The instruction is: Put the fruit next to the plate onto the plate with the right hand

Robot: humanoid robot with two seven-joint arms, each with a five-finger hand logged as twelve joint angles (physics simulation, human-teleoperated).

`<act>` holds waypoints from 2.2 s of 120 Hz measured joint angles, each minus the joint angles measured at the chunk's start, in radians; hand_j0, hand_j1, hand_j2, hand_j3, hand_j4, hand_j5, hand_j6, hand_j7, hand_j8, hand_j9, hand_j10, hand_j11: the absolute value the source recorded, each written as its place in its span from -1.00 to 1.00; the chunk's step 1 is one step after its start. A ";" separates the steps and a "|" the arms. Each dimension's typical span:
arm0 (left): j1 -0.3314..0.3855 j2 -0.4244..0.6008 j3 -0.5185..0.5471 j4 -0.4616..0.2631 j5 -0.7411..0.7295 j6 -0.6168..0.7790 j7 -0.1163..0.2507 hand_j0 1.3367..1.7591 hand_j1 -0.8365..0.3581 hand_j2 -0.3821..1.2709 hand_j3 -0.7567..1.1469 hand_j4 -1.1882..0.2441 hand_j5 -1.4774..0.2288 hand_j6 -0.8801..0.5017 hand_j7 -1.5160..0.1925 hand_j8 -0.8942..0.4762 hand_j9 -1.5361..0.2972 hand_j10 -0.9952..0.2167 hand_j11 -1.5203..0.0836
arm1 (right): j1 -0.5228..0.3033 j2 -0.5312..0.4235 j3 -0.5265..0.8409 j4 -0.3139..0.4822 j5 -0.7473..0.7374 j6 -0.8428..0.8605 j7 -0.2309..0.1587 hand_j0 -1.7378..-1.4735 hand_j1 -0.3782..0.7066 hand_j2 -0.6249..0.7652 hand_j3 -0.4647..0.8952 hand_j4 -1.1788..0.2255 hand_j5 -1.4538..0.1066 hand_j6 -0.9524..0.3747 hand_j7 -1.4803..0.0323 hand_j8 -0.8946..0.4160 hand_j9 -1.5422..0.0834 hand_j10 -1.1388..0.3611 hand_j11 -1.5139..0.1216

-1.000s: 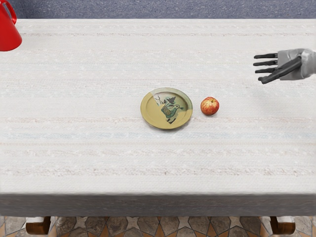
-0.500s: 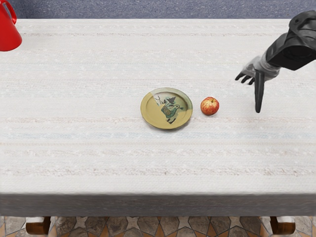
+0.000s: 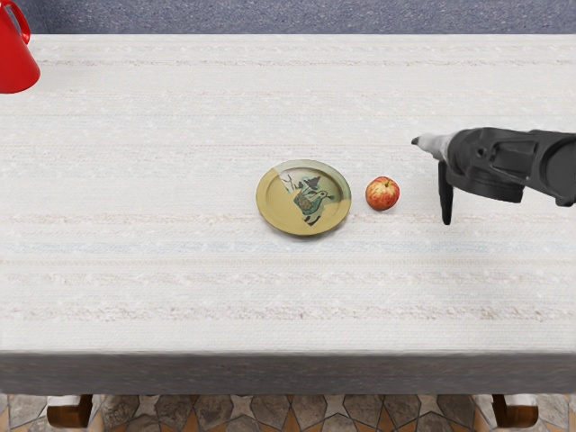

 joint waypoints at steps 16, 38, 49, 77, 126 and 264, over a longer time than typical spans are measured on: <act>0.000 0.000 0.000 0.000 0.000 0.000 0.000 0.52 0.98 -0.54 -0.20 0.66 0.73 0.27 0.77 0.30 0.68 0.64 0.90 | -0.028 -0.006 0.004 0.039 -0.005 -0.045 0.000 -0.40 -0.83 -0.11 -0.32 0.60 0.78 0.35 0.87 0.28 0.82 0.45 0.77; 0.000 0.000 0.000 0.000 0.000 0.000 0.000 0.52 0.98 -0.54 -0.21 0.66 0.73 0.27 0.77 0.30 0.68 0.64 0.90 | -0.036 -0.008 0.005 0.077 -0.013 -0.109 0.000 -0.40 -0.73 -0.13 -0.32 0.54 0.70 0.28 0.79 0.21 0.74 0.39 0.70; 0.000 0.000 0.000 0.000 0.000 0.000 0.000 0.52 0.98 -0.54 -0.21 0.66 0.73 0.27 0.77 0.30 0.68 0.64 0.90 | -0.037 -0.005 0.022 0.086 -0.015 -0.133 0.000 -0.40 -0.70 -0.13 -0.32 0.52 0.68 0.26 0.77 0.19 0.72 0.37 0.67; 0.000 0.000 0.000 0.000 0.000 0.000 0.000 0.52 0.98 -0.54 -0.21 0.66 0.73 0.27 0.77 0.30 0.68 0.64 0.90 | -0.087 0.003 0.032 0.066 -0.104 -0.228 0.000 -0.40 -0.64 -0.14 -0.32 0.48 0.63 0.22 0.72 0.15 0.68 0.33 0.63; 0.000 0.000 0.000 0.000 0.000 0.000 0.000 0.52 0.98 -0.54 -0.21 0.66 0.73 0.27 0.77 0.30 0.68 0.64 0.90 | -0.123 0.093 0.037 0.014 -0.147 -0.296 0.000 -0.40 -0.57 -0.15 -0.32 0.43 0.58 0.17 0.66 0.10 0.62 0.29 0.58; 0.000 0.000 0.000 0.000 0.000 0.000 0.000 0.52 0.98 -0.54 -0.21 0.66 0.73 0.27 0.77 0.30 0.68 0.64 0.90 | -0.152 0.172 0.038 -0.027 -0.143 -0.309 -0.001 -0.35 0.19 0.01 -0.32 -0.14 -0.20 -0.20 -0.13 -0.35 -0.12 -0.32 -0.16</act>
